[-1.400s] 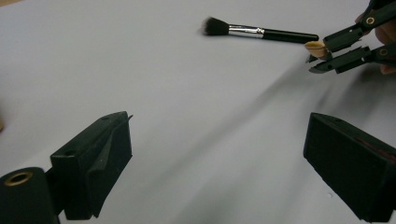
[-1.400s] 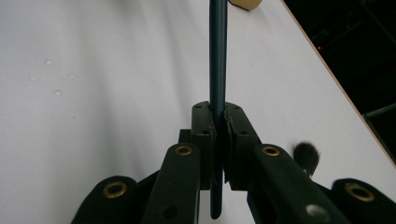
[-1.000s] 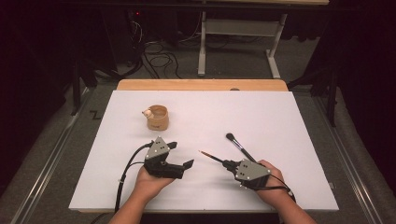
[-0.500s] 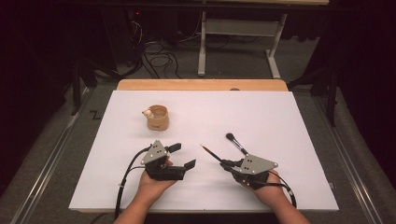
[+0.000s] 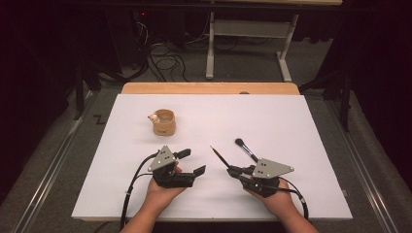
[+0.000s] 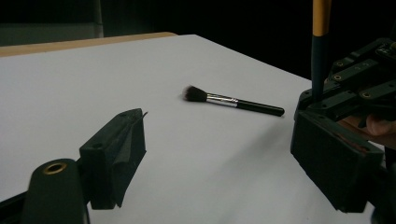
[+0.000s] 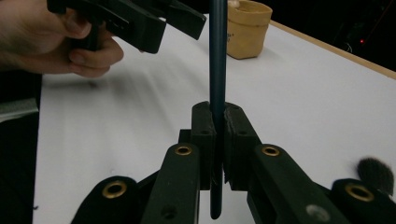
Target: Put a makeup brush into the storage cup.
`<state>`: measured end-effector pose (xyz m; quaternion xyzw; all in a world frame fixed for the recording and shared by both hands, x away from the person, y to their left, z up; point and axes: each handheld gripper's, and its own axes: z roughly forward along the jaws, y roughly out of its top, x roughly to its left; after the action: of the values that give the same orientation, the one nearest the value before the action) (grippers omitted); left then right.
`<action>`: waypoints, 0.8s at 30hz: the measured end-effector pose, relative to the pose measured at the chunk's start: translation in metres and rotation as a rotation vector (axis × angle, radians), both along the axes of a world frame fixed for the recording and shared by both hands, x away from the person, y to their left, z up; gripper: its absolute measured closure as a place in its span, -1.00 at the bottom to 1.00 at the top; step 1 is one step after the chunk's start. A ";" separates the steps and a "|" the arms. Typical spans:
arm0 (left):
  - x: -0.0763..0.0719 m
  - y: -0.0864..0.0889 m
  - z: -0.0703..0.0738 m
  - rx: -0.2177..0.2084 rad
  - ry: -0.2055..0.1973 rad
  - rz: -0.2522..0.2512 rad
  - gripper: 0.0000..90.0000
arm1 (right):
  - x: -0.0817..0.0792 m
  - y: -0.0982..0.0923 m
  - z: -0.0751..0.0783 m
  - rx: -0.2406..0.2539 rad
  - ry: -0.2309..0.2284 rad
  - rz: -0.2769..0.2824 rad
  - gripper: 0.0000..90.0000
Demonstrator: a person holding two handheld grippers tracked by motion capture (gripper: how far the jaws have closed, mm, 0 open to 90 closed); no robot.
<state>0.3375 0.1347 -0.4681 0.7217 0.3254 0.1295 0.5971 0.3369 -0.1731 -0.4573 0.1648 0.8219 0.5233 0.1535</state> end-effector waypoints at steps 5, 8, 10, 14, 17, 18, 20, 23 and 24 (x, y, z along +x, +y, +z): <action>0.000 0.000 0.002 -0.005 0.001 0.002 -0.75 | -0.001 0.001 0.001 0.042 0.017 0.005 0.91; 0.000 -0.002 0.002 0.004 0.008 0.008 -0.86 | -0.001 0.001 0.001 0.045 0.028 0.002 0.91; 0.000 -0.003 0.003 0.012 0.007 0.004 -0.89 | -0.001 0.001 0.001 0.049 0.034 -0.003 0.91; 0.001 -0.006 0.004 0.026 0.006 0.000 -0.95 | -0.002 0.001 0.001 0.046 0.028 -0.005 0.91; 0.000 -0.008 0.009 0.034 -0.004 -0.008 -0.98 | -0.001 0.000 0.000 0.045 0.023 -0.002 0.91; 0.000 -0.008 0.010 0.027 -0.004 -0.012 -0.98 | 0.000 0.000 0.000 0.047 0.026 -0.002 0.91; -0.001 -0.010 0.014 0.027 -0.009 -0.019 -0.98 | -0.001 0.001 -0.001 0.045 0.027 0.000 0.91; -0.001 -0.014 0.018 0.041 -0.008 -0.034 -0.98 | -0.002 0.001 -0.001 0.046 0.031 -0.004 0.91; -0.001 -0.015 0.020 0.044 -0.008 -0.040 -0.98 | -0.002 0.001 -0.001 0.046 0.030 -0.005 0.91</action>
<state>0.3361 0.1199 -0.4482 0.7405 0.3056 0.1279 0.5847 0.3352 -0.1719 -0.4586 0.1781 0.8115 0.5389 0.1387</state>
